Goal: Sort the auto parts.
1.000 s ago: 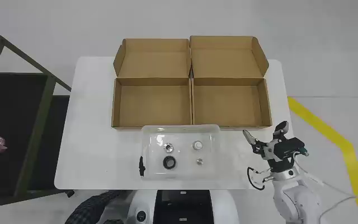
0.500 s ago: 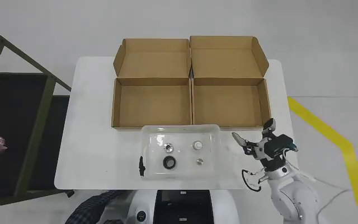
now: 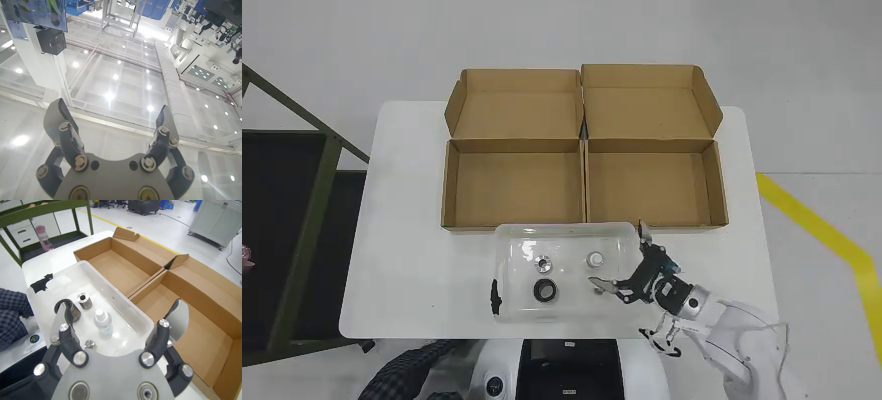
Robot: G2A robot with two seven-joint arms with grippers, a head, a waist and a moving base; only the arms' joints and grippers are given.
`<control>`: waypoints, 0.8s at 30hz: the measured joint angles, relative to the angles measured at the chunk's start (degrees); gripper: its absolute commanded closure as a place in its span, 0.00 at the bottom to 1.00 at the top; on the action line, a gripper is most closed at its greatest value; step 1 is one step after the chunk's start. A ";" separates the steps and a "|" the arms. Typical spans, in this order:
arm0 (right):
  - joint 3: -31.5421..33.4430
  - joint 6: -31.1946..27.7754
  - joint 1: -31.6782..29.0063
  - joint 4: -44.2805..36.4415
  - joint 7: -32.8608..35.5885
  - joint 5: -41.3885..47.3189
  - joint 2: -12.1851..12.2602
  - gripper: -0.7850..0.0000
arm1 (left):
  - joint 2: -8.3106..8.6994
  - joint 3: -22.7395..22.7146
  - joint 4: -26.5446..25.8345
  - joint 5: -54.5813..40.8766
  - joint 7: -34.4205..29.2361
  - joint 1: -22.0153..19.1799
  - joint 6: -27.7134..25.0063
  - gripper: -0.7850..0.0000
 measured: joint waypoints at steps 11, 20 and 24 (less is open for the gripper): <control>-6.61 0.03 4.01 3.55 6.56 -3.23 0.08 0.00 | 0.00 0.00 0.00 0.00 0.00 0.00 0.00 0.00; -8.68 0.35 6.21 5.93 9.63 -3.29 0.26 0.00 | 0.00 0.00 0.00 0.00 0.00 0.00 0.00 0.00; -8.94 0.96 6.75 6.96 10.66 -2.81 0.35 0.00 | 0.00 0.00 0.00 0.00 0.00 0.00 0.00 0.00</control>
